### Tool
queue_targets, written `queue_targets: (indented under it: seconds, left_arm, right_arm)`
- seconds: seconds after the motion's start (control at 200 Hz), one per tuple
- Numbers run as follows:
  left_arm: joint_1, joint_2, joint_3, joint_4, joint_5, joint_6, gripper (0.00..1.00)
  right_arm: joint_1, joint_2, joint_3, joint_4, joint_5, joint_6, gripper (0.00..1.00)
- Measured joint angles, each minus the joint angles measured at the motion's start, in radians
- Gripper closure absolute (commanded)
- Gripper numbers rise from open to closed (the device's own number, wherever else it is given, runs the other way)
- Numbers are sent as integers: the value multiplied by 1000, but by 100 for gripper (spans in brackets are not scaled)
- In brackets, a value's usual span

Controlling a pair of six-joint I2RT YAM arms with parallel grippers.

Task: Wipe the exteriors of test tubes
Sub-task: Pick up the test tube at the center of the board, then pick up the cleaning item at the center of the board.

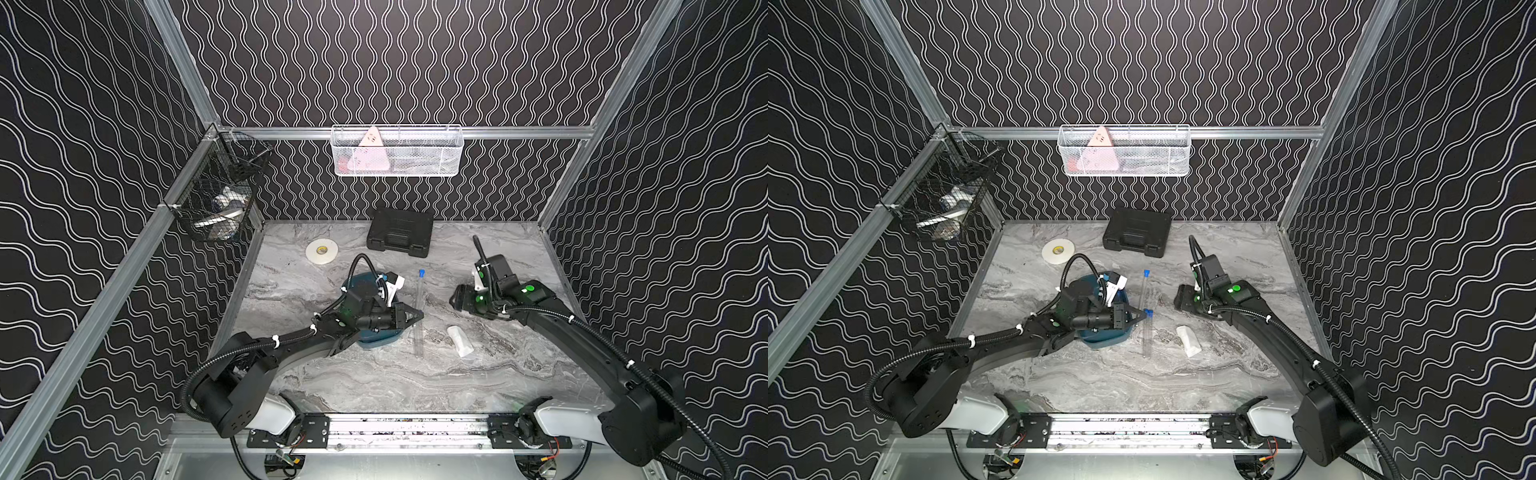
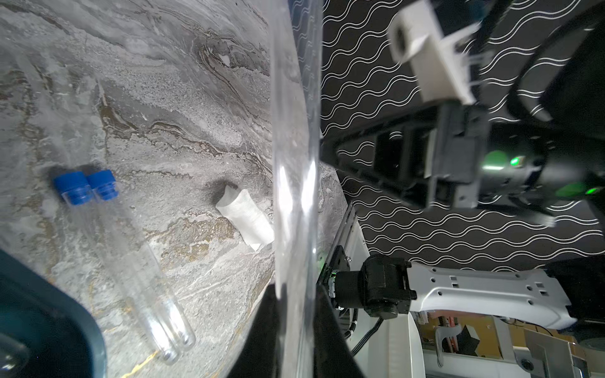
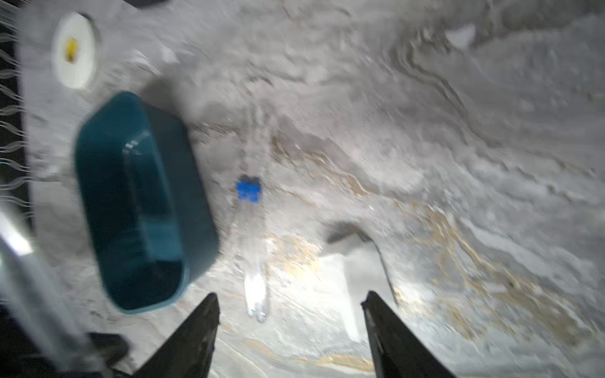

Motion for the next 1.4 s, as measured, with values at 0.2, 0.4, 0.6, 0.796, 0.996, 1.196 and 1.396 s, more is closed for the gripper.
queue_targets:
  seconds: [0.2,0.4,0.6,0.796,0.996,1.196,1.396]
  left_arm:
    - [0,-3,0,-3,0,3,88]
    - [0,-9,0,-3,0,3,87]
    - [0,-23,-7,-6,0,2,87]
    - [0,-29,-8,-6,0,2,87]
    - [0,-29,-8,-7,0,2,87]
    - [0,-29,-13,-6,-4,2,87]
    - [0,-29,-19,-6,-7,2,87]
  right_arm:
    - [56,53,-87,-38,19,-3,30]
    - [78,152,-104,-19,33,-22,40]
    - [78,225,-97,6,46,-48,61]
    - [77,243,-112,51,33,-48,74]
    - [76,261,-123,76,20,-49,83]
    - [52,237,-124,90,-5,-49,89]
    - [10,145,-113,91,-58,-43,90]
